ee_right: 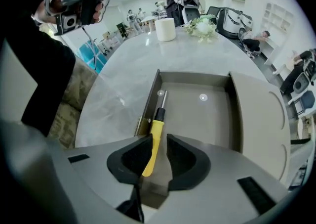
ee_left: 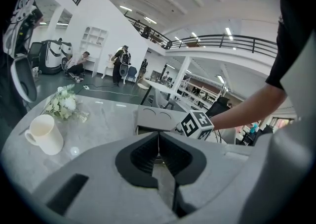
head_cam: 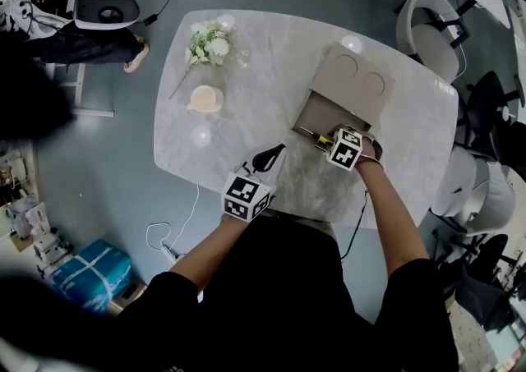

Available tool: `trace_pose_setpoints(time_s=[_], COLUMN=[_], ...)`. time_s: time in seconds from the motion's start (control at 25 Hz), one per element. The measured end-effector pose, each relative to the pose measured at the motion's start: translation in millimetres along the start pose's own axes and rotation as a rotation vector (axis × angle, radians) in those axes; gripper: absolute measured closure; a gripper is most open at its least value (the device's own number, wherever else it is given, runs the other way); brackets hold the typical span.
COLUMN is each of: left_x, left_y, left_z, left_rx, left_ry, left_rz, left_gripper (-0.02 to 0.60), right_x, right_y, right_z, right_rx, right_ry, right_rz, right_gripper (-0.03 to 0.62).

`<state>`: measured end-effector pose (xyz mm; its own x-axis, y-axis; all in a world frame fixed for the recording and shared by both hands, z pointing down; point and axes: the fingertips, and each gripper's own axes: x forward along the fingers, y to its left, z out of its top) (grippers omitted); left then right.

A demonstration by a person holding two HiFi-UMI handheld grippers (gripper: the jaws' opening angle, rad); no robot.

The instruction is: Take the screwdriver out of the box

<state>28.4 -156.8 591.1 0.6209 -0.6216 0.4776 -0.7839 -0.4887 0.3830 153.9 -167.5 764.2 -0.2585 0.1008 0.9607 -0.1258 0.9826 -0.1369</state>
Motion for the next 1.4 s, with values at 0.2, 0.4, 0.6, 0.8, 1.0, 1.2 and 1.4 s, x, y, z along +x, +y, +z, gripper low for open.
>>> trace_pose_setpoints(time_s=[0.2, 0.4, 0.6, 0.8, 1.0, 1.2, 1.4], left_x=[-2, -7, -10, -13, -18, -17, -19], left_y=[0, 4, 8, 14, 23, 25, 29], left_z=[-2, -6, -9, -8, -7, -7, -5], left_rx=[-0.004, -0.008, -0.018, -0.022, -0.021, -0.026, -0.029], left_ry=[0.005, 0.004, 0.003, 0.001, 0.003, 0.006, 0.002], left_rz=[0.004, 0.011, 0.015, 0.023, 0.032, 0.027, 0.030], left_gripper=[0.565, 0.565, 0.565, 0.565, 0.565, 0.565, 0.565], right_x=[3, 6, 8, 15, 12, 13, 13], right_y=[-2, -9, -9, -7, -6, -7, -12], right_z=[14, 21, 23, 20, 31, 39, 66], right_rx=[0.036, 0.006, 0.033, 0.132, 0.071, 0.133, 0.195], right_ry=[-0.036, 0.013, -0.001, -0.027, -0.017, -0.076, -0.155], right_rz=[0.015, 0.008, 0.057, 0.122, 0.122, 0.149, 0.139], right_gripper=[0.530, 0.498, 0.476, 0.484, 0.484, 0.485, 0.502])
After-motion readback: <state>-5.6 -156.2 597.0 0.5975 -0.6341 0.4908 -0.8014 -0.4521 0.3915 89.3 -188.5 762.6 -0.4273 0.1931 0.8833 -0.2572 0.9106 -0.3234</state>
